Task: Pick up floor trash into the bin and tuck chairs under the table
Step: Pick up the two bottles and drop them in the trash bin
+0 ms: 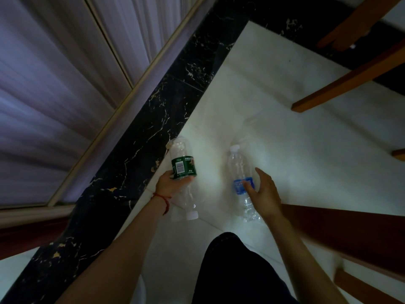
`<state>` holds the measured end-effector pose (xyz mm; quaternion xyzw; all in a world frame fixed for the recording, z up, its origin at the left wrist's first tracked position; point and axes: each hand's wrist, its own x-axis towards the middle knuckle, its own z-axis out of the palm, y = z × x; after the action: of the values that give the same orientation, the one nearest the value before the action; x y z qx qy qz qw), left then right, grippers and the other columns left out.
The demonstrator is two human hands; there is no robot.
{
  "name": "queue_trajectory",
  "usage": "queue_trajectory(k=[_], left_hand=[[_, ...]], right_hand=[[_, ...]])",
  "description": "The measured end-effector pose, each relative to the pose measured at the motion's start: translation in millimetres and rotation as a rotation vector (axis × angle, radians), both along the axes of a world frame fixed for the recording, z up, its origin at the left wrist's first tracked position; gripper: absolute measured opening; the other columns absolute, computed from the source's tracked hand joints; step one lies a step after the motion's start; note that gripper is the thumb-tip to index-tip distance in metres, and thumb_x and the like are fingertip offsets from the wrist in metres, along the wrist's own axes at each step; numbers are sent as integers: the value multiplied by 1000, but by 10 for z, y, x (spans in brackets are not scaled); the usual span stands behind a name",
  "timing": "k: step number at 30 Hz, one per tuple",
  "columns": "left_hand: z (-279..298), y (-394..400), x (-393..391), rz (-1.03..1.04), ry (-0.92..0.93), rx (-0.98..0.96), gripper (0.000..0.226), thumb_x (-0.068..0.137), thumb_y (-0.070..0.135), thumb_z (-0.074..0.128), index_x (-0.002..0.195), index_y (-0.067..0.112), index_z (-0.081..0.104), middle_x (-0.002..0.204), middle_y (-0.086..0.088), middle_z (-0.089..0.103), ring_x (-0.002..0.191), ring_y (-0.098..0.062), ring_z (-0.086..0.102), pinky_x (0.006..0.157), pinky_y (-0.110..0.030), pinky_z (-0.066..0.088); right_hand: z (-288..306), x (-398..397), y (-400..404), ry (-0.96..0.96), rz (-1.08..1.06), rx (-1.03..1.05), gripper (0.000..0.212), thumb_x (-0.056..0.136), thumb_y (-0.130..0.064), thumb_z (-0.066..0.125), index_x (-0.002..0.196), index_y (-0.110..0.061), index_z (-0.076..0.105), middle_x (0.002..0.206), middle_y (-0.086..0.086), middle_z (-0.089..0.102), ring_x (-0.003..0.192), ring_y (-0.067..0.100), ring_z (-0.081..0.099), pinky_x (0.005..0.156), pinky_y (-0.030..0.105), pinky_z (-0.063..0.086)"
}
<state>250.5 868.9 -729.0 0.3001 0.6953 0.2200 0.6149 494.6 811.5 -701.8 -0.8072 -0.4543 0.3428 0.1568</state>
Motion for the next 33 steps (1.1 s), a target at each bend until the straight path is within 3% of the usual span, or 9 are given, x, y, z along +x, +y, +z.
queue_trajectory(k=[4, 9, 15, 20, 22, 25, 30, 33], left_hand=[[87, 17, 13, 19, -125, -35, 19, 68, 18, 77, 80, 25, 64, 72, 2, 64, 50, -2, 57, 46, -19, 47], [147, 56, -6, -2, -174, -39, 22, 71, 15, 75, 89, 18, 64, 72, 0, 61, 48, -3, 53, 42, -17, 44], [146, 65, -52, 6, -162, -40, 22, 72, 15, 74, 89, 19, 61, 80, 0, 63, 62, -8, 59, 47, -18, 48], [244, 48, -105, 8, -158, -45, 19, 73, 12, 73, 88, 18, 63, 79, 1, 64, 65, -9, 59, 45, -16, 49], [373, 26, -164, 17, -143, -46, 20, 73, 9, 72, 89, 16, 64, 77, 2, 63, 66, -10, 59, 44, -16, 49], [635, -5, -306, 8, -124, -58, 32, 73, 9, 72, 103, 14, 62, 82, 2, 62, 71, -10, 58, 53, -22, 53], [1141, -42, -509, 23, -135, -61, 27, 75, 13, 71, 97, 20, 59, 91, 0, 62, 79, -13, 59, 64, -27, 52], [1456, -95, -555, 18, -132, -60, 23, 75, 14, 71, 93, 22, 59, 90, 3, 63, 80, -10, 60, 63, -25, 50]], right_hand=[[-120, -40, 192, 111, -181, -93, 74, 78, -43, 68, 139, -18, 33, 140, 12, 43, 124, 27, 46, 100, 39, 40], [-208, -74, 382, 151, -219, -130, 80, 73, -42, 72, 138, -15, 33, 136, 16, 49, 120, 31, 49, 99, 39, 40], [-274, -86, 456, 110, -210, -217, 78, 74, -43, 71, 137, -11, 36, 138, 14, 47, 123, 31, 47, 98, 33, 37], [-153, -116, 422, 229, -276, -212, 74, 75, -42, 71, 134, -9, 41, 135, 15, 50, 118, 29, 51, 99, 35, 41], [15, -162, 396, 301, -327, -191, 70, 74, -39, 72, 131, -9, 44, 129, 15, 54, 111, 26, 56, 94, 33, 45], [349, -264, 376, 378, -361, -163, 65, 75, -36, 72, 128, -9, 47, 121, 14, 58, 97, 22, 59, 84, 28, 46], [918, -489, 346, 503, -412, -135, 59, 76, -31, 72, 125, -9, 49, 112, 15, 62, 93, 23, 63, 90, 34, 50], [1226, -599, 303, 533, -432, -147, 60, 76, -33, 72, 125, -10, 49, 111, 14, 61, 92, 23, 64, 90, 35, 51]])
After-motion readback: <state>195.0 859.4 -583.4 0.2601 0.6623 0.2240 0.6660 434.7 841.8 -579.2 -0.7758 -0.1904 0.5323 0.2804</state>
